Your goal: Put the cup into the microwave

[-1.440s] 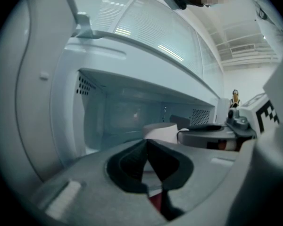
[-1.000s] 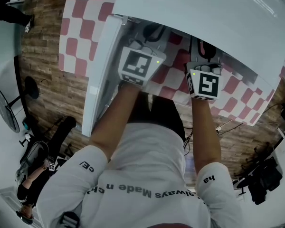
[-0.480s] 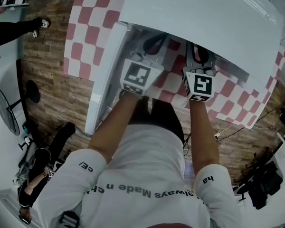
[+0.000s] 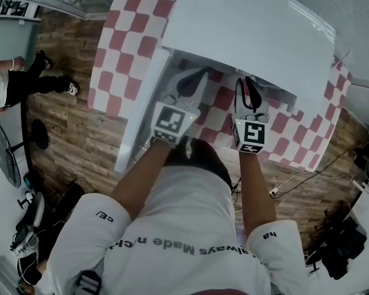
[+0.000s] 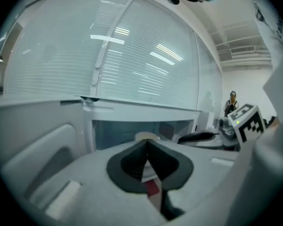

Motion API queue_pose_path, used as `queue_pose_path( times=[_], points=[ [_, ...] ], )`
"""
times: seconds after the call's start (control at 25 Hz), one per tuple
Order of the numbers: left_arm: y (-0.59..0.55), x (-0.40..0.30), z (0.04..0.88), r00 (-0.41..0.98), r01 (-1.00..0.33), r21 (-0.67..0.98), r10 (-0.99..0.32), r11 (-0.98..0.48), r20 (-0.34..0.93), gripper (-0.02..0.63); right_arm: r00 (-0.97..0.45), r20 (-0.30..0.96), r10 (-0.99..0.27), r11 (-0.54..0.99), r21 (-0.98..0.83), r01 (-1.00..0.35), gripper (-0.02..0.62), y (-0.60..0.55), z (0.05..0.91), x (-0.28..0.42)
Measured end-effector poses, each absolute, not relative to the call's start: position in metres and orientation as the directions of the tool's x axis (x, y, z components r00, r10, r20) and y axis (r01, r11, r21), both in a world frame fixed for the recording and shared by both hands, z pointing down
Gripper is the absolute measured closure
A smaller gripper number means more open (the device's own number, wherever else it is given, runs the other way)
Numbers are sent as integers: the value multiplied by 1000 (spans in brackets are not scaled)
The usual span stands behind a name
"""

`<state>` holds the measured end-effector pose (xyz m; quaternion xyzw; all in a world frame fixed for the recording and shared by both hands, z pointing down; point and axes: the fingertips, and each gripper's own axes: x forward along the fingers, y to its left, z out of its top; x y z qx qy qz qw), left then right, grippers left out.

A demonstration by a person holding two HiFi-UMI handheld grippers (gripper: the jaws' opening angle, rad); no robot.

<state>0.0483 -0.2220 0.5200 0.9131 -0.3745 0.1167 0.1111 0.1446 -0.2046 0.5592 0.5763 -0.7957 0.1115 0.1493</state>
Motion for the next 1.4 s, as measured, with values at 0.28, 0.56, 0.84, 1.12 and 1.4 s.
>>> queue_pose_path(
  times=[0.28, 0.56, 0.84, 1.12, 1.4],
  points=[
    [-193, 45, 467, 709, -699, 135, -655, -702, 263, 603, -309, 341, -888, 327, -4, -945, 545, -169, 489, 144],
    [-169, 43, 407, 736, -673, 135, -639, -727, 225, 603, -335, 291, -896, 352, 6, -936, 551, -146, 408, 139],
    [-154, 30, 347, 757, -651, 126, -628, -749, 179, 603, -369, 227, -901, 380, 6, -925, 554, -125, 334, 129],
    [-133, 20, 303, 769, -637, 84, -623, -767, 146, 603, -408, 195, -892, 418, 11, -908, 557, -103, 285, 114],
    [-120, 9, 277, 768, -639, 71, -631, -766, 111, 603, -436, 162, -885, 447, 34, -894, 557, -83, 249, 104]
  ],
)
